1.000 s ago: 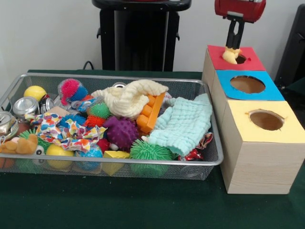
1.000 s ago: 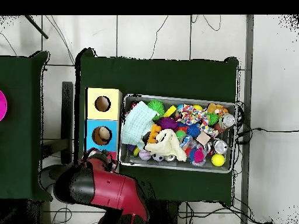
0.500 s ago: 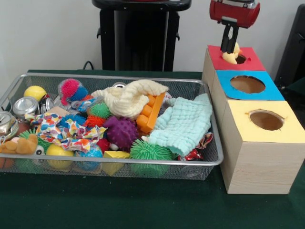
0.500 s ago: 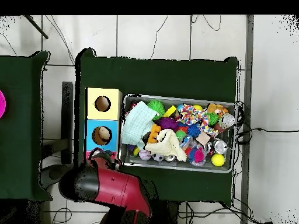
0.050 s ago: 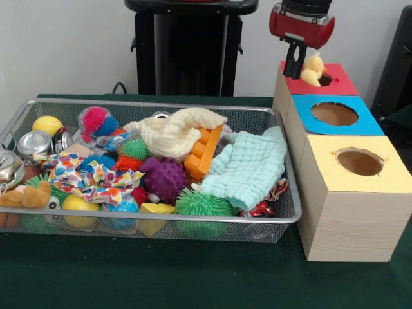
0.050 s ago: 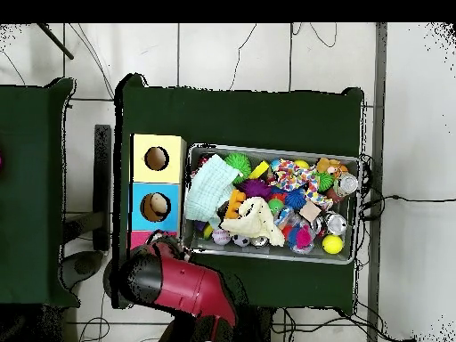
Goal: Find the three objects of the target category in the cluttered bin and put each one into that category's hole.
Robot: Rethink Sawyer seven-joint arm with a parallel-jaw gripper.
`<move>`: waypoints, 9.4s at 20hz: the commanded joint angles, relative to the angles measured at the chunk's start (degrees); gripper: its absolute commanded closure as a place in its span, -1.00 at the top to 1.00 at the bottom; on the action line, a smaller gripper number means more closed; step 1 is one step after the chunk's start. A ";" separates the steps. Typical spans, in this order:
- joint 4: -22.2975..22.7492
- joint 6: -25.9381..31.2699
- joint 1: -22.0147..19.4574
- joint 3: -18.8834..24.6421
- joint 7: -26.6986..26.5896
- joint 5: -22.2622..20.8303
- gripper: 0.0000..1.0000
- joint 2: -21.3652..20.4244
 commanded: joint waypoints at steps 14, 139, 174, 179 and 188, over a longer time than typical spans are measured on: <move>8.10 -7.05 -1.05 7.26 8.88 -0.73 -1.00 3.55; -43.16 29.47 -43.46 30.99 -14.38 -32.78 1.00 14.46; -49.84 23.73 -52.56 34.58 -13.65 -40.52 1.00 24.18; -47.42 22.08 -52.83 35.03 -10.49 -40.23 1.00 23.53; -48.35 21.63 -51.81 34.37 -9.30 -41.56 1.00 23.69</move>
